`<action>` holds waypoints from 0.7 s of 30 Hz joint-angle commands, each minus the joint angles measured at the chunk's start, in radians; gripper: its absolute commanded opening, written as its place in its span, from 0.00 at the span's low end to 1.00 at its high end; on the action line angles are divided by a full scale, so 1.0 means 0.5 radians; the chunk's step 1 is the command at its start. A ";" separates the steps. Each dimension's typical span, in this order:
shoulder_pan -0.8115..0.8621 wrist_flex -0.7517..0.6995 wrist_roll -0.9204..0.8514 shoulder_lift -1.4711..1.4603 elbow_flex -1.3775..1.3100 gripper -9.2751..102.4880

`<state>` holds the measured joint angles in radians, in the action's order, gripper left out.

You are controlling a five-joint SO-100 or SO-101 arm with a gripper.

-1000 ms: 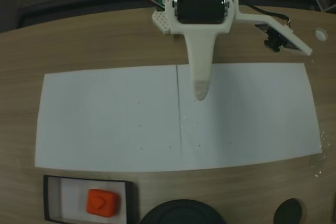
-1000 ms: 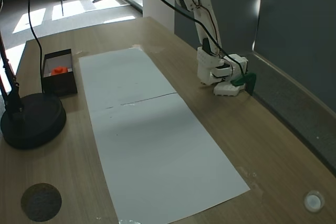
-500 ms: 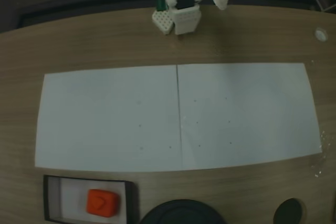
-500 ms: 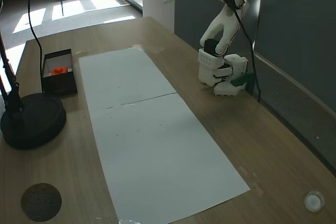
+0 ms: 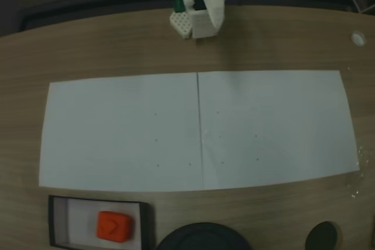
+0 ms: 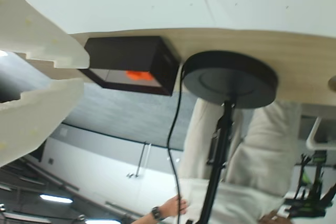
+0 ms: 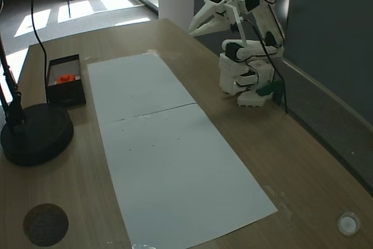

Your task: Grab a orange square and put it in the box.

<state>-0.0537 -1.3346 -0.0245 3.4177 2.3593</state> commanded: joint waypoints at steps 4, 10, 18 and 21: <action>0.129 0.325 0.012 0.064 0.310 0.08; 0.138 0.635 -0.003 0.117 1.117 0.08; 0.083 0.414 -0.003 0.114 1.378 0.08; -0.043 0.150 0.009 0.114 1.304 0.08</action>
<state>-0.0552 -1.2057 -0.0245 3.4499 3.0864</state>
